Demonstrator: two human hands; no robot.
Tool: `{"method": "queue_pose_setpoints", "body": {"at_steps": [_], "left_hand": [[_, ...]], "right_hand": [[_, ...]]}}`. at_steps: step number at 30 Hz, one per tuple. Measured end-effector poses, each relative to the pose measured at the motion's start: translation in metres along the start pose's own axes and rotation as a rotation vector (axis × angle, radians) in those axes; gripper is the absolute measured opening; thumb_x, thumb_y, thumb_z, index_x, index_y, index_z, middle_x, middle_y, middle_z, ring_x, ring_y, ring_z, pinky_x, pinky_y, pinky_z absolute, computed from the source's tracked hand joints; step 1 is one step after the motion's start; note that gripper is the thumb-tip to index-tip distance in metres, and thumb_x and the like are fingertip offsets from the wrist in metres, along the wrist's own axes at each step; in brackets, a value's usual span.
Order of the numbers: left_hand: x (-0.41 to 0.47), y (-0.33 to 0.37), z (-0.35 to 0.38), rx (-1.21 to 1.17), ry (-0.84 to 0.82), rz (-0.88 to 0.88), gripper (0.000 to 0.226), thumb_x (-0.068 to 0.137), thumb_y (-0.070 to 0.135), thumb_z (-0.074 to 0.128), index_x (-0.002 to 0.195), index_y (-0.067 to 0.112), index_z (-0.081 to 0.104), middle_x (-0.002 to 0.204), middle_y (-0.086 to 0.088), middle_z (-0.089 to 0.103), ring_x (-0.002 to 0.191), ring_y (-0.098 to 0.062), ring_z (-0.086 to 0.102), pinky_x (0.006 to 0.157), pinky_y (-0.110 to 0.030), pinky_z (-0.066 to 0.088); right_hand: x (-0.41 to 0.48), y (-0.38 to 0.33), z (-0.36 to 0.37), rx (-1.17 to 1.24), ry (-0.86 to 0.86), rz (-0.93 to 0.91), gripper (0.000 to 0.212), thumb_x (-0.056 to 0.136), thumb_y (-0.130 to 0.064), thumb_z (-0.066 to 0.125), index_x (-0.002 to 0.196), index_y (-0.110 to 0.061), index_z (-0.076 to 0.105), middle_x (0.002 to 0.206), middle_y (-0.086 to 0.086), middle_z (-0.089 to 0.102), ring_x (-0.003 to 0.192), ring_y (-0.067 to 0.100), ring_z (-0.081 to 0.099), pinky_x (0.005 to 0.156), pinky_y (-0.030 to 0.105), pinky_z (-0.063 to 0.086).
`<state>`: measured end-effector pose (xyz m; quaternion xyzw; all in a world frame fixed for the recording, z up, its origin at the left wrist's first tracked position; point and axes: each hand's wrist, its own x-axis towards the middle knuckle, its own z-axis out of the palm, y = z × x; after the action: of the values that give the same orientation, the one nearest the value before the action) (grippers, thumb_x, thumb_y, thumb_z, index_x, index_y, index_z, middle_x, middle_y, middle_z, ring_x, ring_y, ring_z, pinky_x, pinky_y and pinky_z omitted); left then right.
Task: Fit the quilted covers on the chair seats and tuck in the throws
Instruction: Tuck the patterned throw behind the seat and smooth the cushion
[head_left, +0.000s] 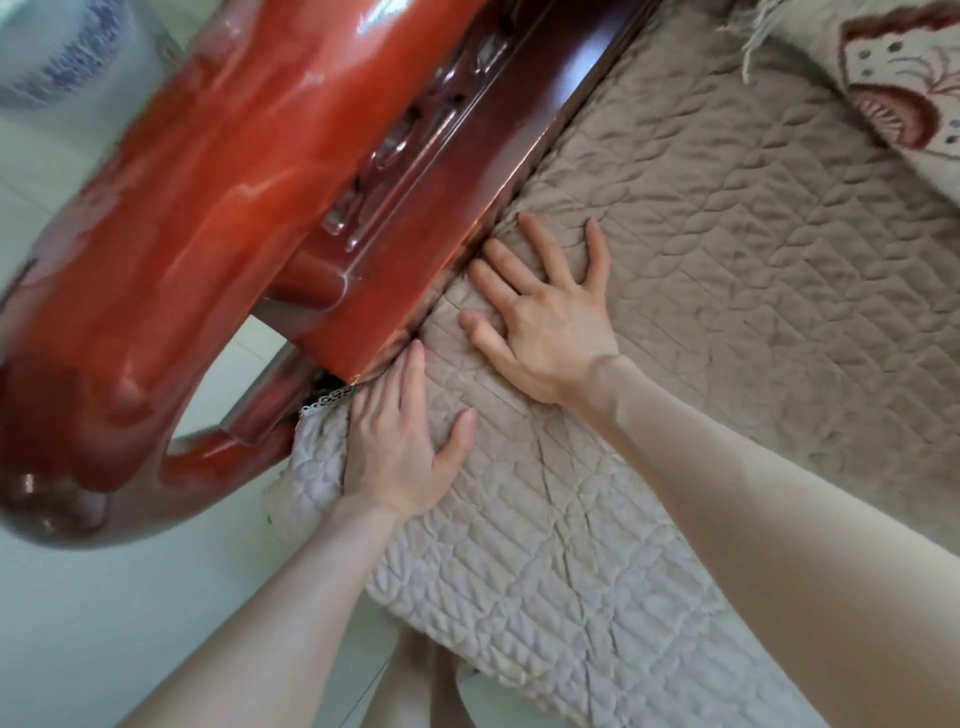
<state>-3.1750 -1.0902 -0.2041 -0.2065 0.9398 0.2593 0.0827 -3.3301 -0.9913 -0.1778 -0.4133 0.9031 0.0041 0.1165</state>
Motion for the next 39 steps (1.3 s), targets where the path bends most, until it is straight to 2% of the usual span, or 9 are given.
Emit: {"method": "queue_pose_setpoints", "body": {"at_steps": [4, 6, 10, 19, 25, 30, 35, 39], "left_hand": [[-0.019, 0.005, -0.013, -0.096, 0.156, 0.024, 0.067, 0.092, 0.046, 0.044, 0.133, -0.007, 0.045, 0.134, -0.022, 0.049, 0.122, -0.035, 0.048, 0.102, -0.045, 0.04], [-0.033, 0.01, -0.017, -0.015, 0.237, 0.021, 0.063, 0.093, 0.045, 0.046, 0.13, -0.007, 0.048, 0.131, -0.022, 0.049, 0.118, -0.036, 0.048, 0.098, -0.049, 0.042], [-0.047, 0.016, -0.014, 0.153, 0.183, -0.104, 0.079, 0.09, 0.057, 0.04, 0.14, -0.004, 0.038, 0.14, -0.022, 0.042, 0.131, -0.038, 0.038, 0.112, -0.055, 0.023], [-0.033, 0.004, -0.001, 0.137, 0.081, -0.151, 0.084, 0.087, 0.062, 0.035, 0.138, -0.004, 0.038, 0.135, -0.026, 0.047, 0.12, -0.043, 0.047, 0.102, -0.053, 0.032], [-0.016, -0.009, 0.011, 0.043, 0.044, -0.149, 0.085, 0.082, 0.063, 0.036, 0.133, -0.006, 0.043, 0.121, -0.027, 0.057, 0.107, -0.044, 0.056, 0.09, -0.052, 0.04], [-0.029, -0.001, -0.005, 0.106, 0.095, -0.149, 0.084, 0.084, 0.068, 0.033, 0.135, 0.002, 0.043, 0.126, -0.023, 0.053, 0.11, -0.04, 0.051, 0.092, -0.05, 0.035], [-0.049, 0.022, -0.015, 0.231, 0.264, -0.136, 0.07, 0.093, 0.056, 0.036, 0.136, 0.002, 0.047, 0.138, -0.02, 0.039, 0.122, -0.037, 0.039, 0.103, -0.053, 0.027], [-0.029, 0.051, -0.013, 0.18, 0.254, 0.062, 0.069, 0.091, 0.052, 0.04, 0.137, 0.0, 0.045, 0.14, -0.013, 0.038, 0.127, -0.029, 0.035, 0.103, -0.046, 0.025]], "right_hand": [[-0.009, -0.001, -0.009, -0.004, 0.014, -0.002, 0.065, 0.097, -0.054, 0.018, 0.144, -0.019, 0.045, 0.15, -0.001, 0.042, 0.147, 0.029, 0.017, 0.109, 0.065, -0.006], [-0.018, -0.006, -0.009, -0.013, 0.053, 0.018, 0.064, 0.099, -0.053, 0.019, 0.147, -0.017, 0.039, 0.154, 0.002, 0.037, 0.148, 0.029, 0.017, 0.111, 0.067, -0.002], [-0.028, -0.02, -0.005, 0.013, 0.04, 0.081, 0.074, 0.095, -0.061, 0.016, 0.153, -0.015, 0.024, 0.161, 0.002, 0.019, 0.149, 0.028, 0.006, 0.113, 0.066, -0.005], [-0.018, -0.021, 0.003, 0.035, 0.034, 0.097, 0.076, 0.092, -0.066, 0.024, 0.147, -0.015, 0.039, 0.156, 0.002, 0.032, 0.148, 0.029, 0.013, 0.111, 0.068, -0.004], [-0.007, -0.022, 0.01, 0.04, 0.026, 0.114, 0.072, 0.092, -0.064, 0.03, 0.141, -0.014, 0.047, 0.151, 0.002, 0.039, 0.148, 0.028, 0.015, 0.109, 0.069, -0.006], [-0.015, -0.021, 0.001, 0.101, 0.09, 0.102, 0.07, 0.092, -0.062, 0.032, 0.14, -0.015, 0.048, 0.151, 0.002, 0.04, 0.147, 0.025, 0.019, 0.111, 0.067, -0.003], [-0.029, 0.011, -0.016, 0.162, 0.136, 0.133, 0.076, 0.091, -0.064, 0.025, 0.153, -0.02, 0.024, 0.162, 0.002, 0.016, 0.149, 0.023, 0.007, 0.115, 0.054, -0.009], [-0.011, 0.053, -0.027, 0.1, 0.089, 0.155, 0.076, 0.09, -0.066, 0.018, 0.154, -0.026, 0.017, 0.163, -0.002, 0.009, 0.15, 0.023, 0.001, 0.114, 0.055, -0.009]]}}
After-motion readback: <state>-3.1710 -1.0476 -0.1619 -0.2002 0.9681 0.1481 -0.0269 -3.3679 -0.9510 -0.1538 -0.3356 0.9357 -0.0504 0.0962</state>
